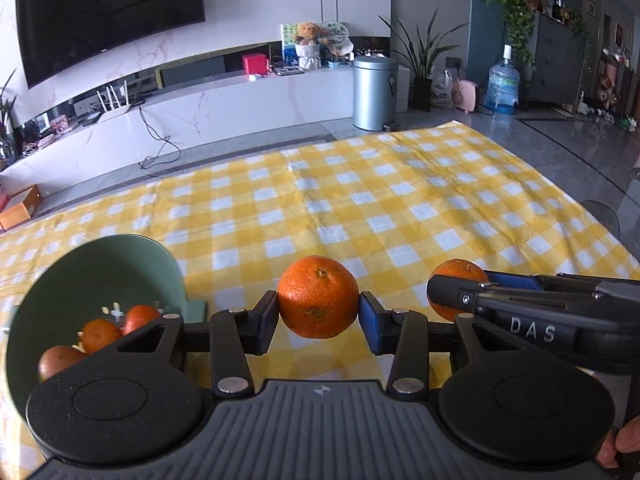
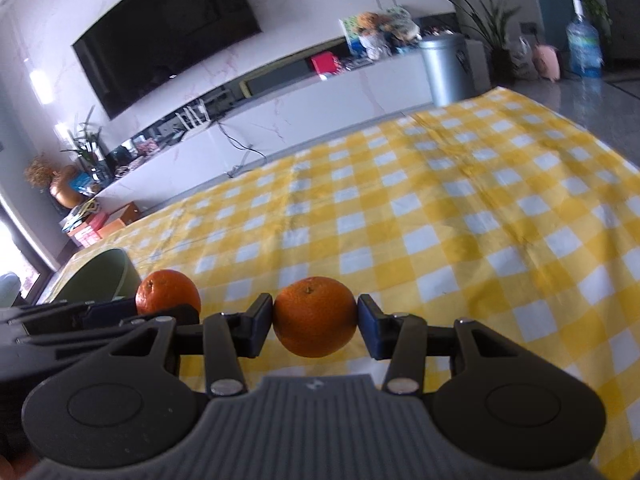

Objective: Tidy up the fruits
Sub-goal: 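Carry both oranges into the green colander and open both tools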

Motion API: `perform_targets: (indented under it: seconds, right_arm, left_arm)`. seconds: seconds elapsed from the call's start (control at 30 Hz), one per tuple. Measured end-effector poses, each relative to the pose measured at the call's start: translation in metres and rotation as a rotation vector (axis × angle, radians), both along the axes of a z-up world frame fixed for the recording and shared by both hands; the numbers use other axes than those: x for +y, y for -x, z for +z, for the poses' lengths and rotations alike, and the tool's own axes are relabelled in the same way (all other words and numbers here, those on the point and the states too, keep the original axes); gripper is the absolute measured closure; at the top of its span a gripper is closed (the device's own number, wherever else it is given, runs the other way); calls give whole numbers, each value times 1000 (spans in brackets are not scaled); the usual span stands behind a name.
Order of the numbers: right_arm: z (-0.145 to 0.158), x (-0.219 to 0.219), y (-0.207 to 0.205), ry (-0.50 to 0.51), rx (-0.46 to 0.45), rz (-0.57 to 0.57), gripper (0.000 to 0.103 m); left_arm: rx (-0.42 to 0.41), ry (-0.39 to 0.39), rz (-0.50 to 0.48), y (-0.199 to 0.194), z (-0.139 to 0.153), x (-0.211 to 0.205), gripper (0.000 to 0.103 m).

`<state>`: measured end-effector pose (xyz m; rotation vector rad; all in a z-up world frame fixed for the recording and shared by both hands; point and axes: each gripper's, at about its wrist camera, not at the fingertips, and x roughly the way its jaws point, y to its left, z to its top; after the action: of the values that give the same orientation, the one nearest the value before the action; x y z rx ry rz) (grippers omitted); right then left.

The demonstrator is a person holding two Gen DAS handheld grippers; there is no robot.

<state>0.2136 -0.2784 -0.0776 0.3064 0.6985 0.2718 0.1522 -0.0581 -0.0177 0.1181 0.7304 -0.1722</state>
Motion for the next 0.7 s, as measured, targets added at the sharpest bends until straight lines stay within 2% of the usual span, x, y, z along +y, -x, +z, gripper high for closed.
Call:
perform_targets:
  seconds: [0.33,0.53,0.7]
  right_arm:
    - [18,31,25,11,-60,157,59]
    - [34,61,32,24,-101,264,60]
    - [46,91,30,28,-126,355,60]
  left_arm:
    - [-32,12,44,23,32,28,54]
    - [-7,103,90,26,44,65,54]
    - [-11,110,159,27,44,96,54]
